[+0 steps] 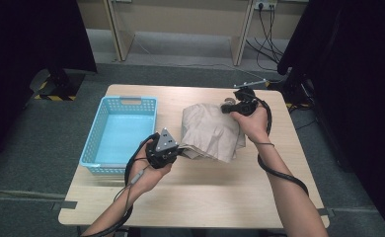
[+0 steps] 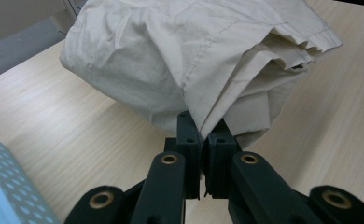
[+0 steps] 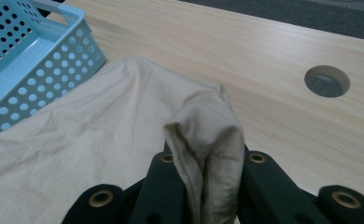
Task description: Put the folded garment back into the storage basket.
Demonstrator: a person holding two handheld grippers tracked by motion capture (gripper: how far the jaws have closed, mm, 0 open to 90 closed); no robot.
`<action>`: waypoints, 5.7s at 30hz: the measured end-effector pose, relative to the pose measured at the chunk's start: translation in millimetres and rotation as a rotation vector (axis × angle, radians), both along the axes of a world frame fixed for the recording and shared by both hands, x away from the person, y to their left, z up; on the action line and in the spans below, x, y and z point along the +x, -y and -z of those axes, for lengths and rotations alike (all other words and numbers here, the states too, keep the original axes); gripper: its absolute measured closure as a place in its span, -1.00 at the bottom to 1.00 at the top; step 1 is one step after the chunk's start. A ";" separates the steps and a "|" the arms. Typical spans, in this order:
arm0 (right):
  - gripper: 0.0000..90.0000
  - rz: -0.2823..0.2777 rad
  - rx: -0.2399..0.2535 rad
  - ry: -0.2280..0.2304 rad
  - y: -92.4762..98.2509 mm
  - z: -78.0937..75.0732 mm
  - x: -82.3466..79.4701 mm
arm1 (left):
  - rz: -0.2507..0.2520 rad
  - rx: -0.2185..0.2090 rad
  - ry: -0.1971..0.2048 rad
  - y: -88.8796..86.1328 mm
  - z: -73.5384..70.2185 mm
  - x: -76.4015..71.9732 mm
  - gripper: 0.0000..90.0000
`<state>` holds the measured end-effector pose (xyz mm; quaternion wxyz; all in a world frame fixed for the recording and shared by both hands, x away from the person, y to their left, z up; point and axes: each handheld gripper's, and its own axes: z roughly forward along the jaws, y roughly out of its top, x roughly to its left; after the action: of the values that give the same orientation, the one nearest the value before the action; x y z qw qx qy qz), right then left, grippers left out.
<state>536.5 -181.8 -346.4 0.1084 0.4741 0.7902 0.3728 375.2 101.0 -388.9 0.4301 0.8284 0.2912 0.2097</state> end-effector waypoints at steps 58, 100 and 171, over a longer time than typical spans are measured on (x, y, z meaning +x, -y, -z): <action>0.88 -0.057 0.026 0.042 -59.1 -24.2 8.3 | -0.088 -0.005 0.045 -51.1 -18.4 -4.5 0.93; 0.88 -0.104 0.049 0.061 -102.1 -38.6 14.4 | -0.151 -0.018 0.070 -87.6 -23.6 -8.1 0.93; 0.88 -0.197 0.070 0.050 -186.0 -33.3 19.0 | -0.271 0.015 0.061 -154.3 -19.0 -21.4 0.92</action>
<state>555.4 4.2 -313.0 0.0744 0.3884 0.8166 0.4205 353.8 255.2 -369.9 0.4004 0.7779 0.3854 0.2933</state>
